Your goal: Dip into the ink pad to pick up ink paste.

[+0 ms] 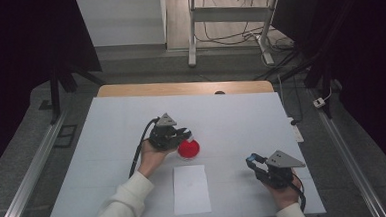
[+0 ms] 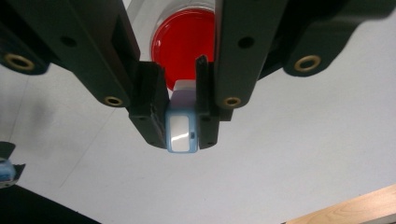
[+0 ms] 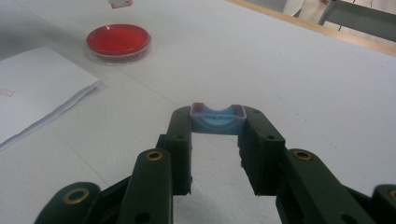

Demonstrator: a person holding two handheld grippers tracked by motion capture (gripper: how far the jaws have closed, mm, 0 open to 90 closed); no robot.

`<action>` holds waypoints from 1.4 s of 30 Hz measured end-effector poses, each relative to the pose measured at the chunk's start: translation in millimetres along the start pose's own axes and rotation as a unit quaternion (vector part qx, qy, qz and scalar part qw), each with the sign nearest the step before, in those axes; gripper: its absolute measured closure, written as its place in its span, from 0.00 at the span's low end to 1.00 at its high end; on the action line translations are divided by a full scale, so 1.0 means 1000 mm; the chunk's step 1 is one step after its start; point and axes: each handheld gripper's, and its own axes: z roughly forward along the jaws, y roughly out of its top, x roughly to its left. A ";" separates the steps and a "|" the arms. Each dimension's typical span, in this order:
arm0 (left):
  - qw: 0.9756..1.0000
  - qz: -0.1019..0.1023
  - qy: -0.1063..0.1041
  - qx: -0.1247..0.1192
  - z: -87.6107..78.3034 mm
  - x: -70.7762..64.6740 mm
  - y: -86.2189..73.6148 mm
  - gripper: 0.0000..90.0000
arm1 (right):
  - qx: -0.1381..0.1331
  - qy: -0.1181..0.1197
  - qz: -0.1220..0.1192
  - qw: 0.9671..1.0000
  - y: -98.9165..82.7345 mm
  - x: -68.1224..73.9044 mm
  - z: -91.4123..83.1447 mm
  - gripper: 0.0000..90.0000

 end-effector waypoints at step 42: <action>0.997 0.026 0.013 0.074 0.016 0.000 -0.008 0.84 | 0.003 0.004 0.001 1.000 -0.001 0.001 0.001 0.73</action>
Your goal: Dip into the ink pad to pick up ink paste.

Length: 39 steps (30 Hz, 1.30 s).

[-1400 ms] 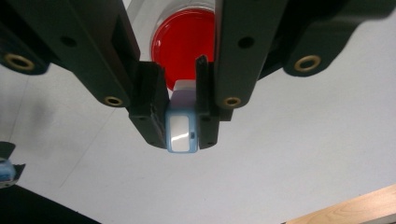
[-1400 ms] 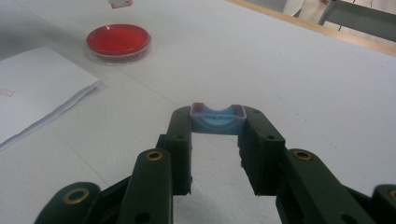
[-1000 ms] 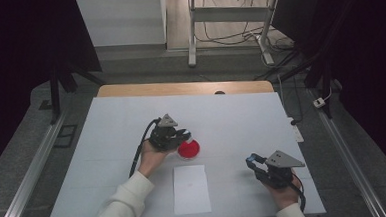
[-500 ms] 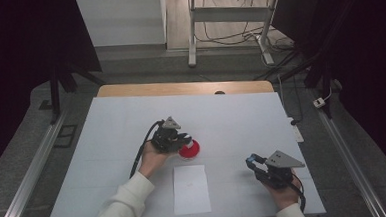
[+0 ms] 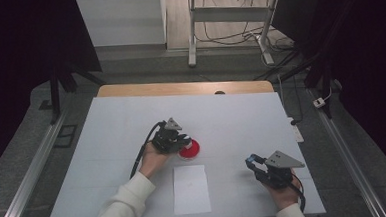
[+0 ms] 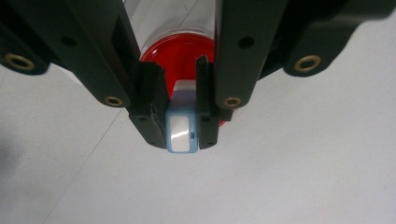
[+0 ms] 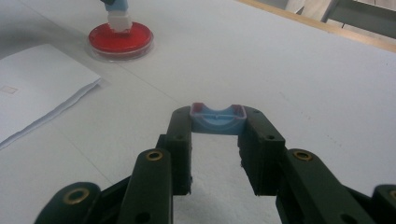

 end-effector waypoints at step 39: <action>1.000 0.004 0.014 0.019 0.008 -0.004 -0.001 0.84 | 0.005 0.002 -0.003 1.000 0.001 0.002 0.001 0.73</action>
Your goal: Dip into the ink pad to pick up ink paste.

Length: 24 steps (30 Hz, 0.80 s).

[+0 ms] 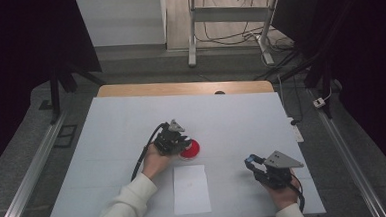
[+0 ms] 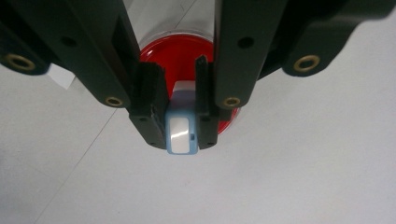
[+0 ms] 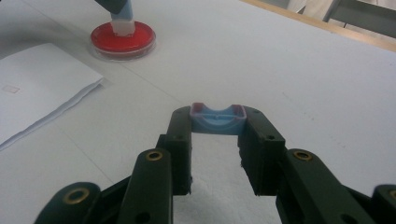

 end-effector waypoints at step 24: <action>0.999 0.000 -0.018 -0.026 -0.028 0.000 0.010 0.84 | 0.000 -0.001 0.001 1.000 0.000 -0.001 0.000 0.73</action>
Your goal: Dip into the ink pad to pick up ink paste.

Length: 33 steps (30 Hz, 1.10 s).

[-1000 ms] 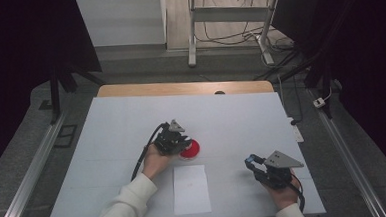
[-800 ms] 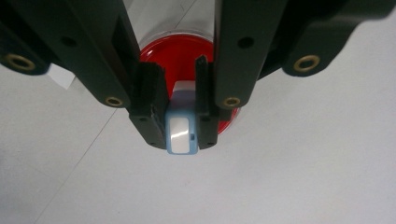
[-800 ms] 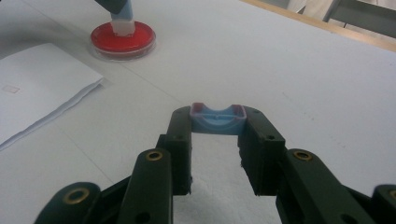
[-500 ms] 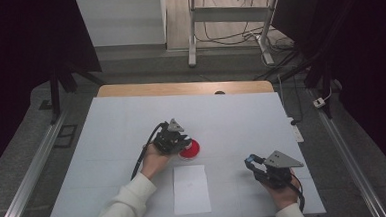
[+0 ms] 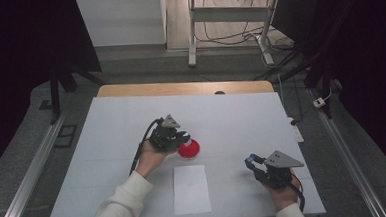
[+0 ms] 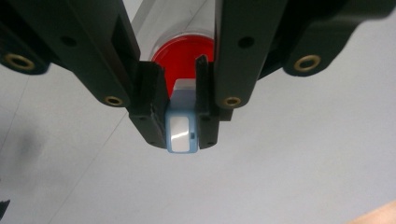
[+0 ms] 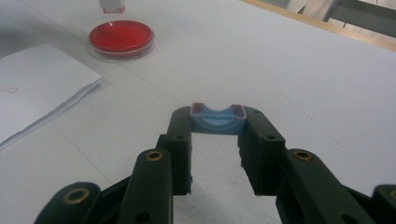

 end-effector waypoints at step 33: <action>0.999 0.007 0.029 0.034 0.018 0.006 -0.009 0.84 | 0.001 0.000 0.000 1.000 0.000 0.000 -0.001 0.73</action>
